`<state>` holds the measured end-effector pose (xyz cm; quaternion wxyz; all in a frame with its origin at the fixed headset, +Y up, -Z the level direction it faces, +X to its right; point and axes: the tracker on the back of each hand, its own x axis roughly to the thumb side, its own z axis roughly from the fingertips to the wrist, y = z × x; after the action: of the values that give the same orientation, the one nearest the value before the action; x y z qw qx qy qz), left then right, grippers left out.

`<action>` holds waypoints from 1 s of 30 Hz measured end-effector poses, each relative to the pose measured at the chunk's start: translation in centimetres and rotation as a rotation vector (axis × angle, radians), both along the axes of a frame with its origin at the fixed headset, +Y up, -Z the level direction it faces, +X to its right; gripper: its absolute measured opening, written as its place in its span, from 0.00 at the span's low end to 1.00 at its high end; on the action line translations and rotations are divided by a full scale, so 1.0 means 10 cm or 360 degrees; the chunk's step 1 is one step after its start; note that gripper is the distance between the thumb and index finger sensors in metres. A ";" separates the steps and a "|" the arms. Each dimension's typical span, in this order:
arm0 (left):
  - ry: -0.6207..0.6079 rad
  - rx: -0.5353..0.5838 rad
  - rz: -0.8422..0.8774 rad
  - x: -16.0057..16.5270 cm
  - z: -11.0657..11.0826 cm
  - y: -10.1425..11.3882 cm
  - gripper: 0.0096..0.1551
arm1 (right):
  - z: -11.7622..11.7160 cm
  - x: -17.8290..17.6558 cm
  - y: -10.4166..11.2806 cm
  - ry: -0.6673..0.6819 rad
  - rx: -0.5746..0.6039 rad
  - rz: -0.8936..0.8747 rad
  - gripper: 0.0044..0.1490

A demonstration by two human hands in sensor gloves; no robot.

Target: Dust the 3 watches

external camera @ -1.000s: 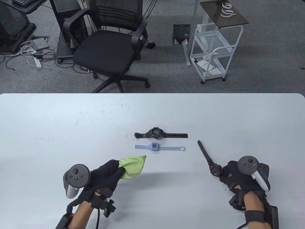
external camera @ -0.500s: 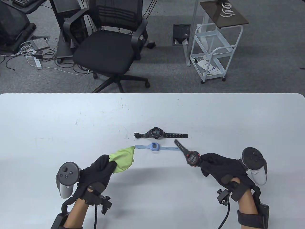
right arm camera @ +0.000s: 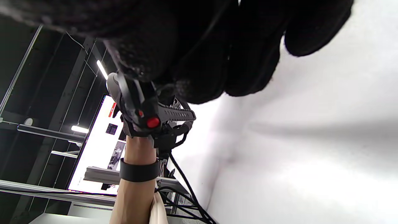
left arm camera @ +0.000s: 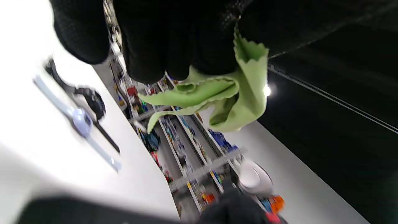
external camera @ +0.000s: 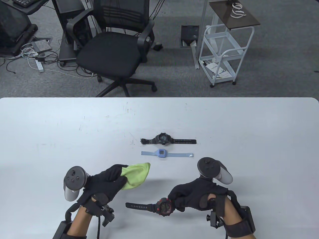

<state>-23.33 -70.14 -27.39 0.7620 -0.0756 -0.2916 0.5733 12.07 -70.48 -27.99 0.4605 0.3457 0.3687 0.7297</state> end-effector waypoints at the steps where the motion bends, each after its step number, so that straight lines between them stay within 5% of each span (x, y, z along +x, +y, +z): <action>1: -0.0085 -0.0048 0.0020 0.04 0.00 -0.02 0.23 | -0.01 0.01 -0.02 -0.0020 0.0007 -0.0005 0.31; 6: -0.0457 -0.0261 0.0092 0.27 0.02 -0.16 0.23 | -0.07 0.08 -0.13 -0.0111 -0.0030 -0.0063 0.30; 10: -0.0561 -0.0309 0.0049 0.35 0.03 -0.21 0.23 | -0.10 0.13 -0.21 -0.0164 -0.0041 -0.0062 0.30; 18: -0.0408 -0.0198 -0.0168 0.49 0.08 -0.21 0.25 | -0.12 0.14 -0.24 -0.0280 -0.0002 -0.0042 0.29; 23: -0.0392 -0.0185 -0.0284 0.60 0.15 -0.25 0.47 | -0.13 0.14 -0.29 -0.0377 0.0021 -0.0031 0.29; 30: -0.0341 -0.0217 -0.0389 0.72 0.18 -0.38 0.34 | -0.10 0.08 -0.29 -0.0424 0.0096 -0.0008 0.29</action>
<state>-16.11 -73.90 -25.62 0.7837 -0.2228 -0.3202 0.4834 12.90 -73.42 -29.04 0.4966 0.2603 0.2812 0.7788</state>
